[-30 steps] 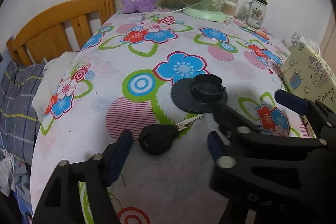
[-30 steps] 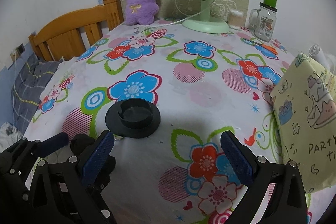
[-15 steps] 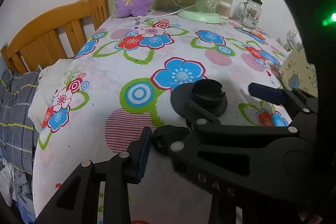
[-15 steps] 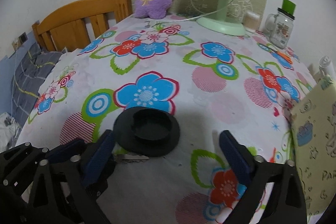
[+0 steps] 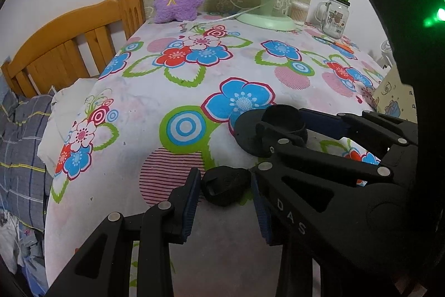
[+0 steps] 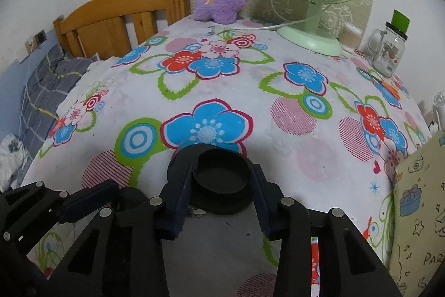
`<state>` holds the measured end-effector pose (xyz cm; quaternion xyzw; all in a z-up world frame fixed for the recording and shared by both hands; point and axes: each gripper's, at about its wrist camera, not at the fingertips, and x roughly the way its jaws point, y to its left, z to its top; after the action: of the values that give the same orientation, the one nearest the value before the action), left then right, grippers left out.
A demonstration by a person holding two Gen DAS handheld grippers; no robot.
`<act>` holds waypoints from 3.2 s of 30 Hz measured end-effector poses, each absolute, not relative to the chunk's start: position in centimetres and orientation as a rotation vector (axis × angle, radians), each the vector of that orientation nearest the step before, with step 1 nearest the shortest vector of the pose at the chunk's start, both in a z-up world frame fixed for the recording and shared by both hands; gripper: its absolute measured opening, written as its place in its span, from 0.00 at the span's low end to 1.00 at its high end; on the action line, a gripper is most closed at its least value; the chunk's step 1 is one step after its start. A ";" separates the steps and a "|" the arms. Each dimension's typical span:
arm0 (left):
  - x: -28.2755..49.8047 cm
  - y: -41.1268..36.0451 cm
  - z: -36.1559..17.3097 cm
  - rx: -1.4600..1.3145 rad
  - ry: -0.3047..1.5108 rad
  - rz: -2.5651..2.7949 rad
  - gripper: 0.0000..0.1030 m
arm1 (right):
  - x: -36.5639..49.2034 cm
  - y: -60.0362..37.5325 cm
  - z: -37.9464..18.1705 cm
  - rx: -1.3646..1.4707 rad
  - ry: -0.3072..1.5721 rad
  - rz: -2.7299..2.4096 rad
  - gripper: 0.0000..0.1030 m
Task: Organize rigid objects
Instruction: 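Close the right tool on the black rubber disc, then carry the black key in the left tool while the right tool carries the rubber disc to the box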
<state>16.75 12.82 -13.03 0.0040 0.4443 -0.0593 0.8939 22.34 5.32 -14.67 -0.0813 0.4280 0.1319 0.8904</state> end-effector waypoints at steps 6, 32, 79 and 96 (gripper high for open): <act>16.0 11.8 -12.9 0.010 0.926 -0.137 0.37 | 21.3 4.0 -14.5 -0.162 0.903 0.247 0.43; 10.9 6.0 -11.1 0.059 0.886 -0.161 0.36 | 14.8 -3.4 -12.1 -0.080 0.866 0.154 0.43; 5.9 -1.8 -1.5 0.132 0.708 -0.167 0.36 | 8.3 -11.7 -2.0 0.019 0.701 0.132 0.43; 6.7 -5.3 -0.1 0.151 0.687 -0.217 0.36 | 8.6 -15.3 -0.5 0.028 0.683 0.080 0.43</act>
<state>6.68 -5.27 -0.14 0.0738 0.3358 -0.1059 0.9331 8.61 -15.32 -0.52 0.0135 0.3346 0.0394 0.9414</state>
